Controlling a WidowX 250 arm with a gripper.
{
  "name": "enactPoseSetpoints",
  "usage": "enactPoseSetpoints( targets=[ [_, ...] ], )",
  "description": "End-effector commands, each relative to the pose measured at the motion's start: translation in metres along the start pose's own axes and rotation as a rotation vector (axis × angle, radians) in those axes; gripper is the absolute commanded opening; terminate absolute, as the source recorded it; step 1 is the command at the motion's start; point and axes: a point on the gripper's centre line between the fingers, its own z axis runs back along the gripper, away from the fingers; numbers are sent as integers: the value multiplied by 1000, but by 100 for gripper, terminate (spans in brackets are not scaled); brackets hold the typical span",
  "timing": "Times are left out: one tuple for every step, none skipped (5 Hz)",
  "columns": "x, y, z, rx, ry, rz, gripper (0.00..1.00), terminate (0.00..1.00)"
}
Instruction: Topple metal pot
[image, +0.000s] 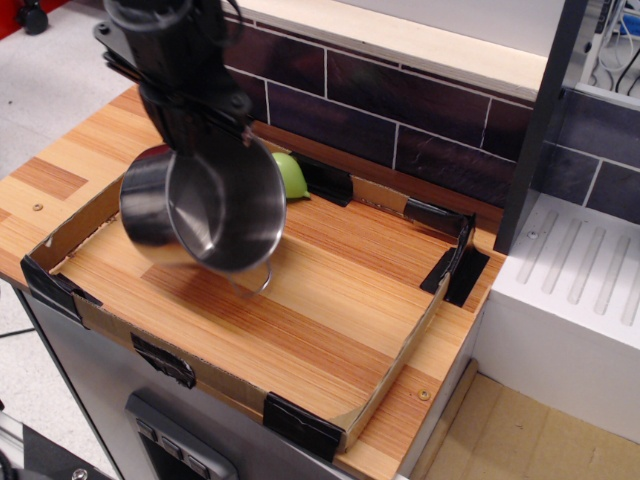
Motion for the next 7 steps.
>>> enactPoseSetpoints(
  targets=[
    [-3,-27,-11,90,-67,-71,0,0],
    [1,-33,-18,82,-41,-57,0,0],
    [4,-36,-19,73,-32,-55,0,0],
    [4,-32,-13,9,-3,-60,100,0],
    [6,-28,-7,-23,42,-54,100,0],
    [13,-25,-1,-54,64,-15,100,0],
    [14,-23,4,-59,67,-8,100,0]
  ],
)
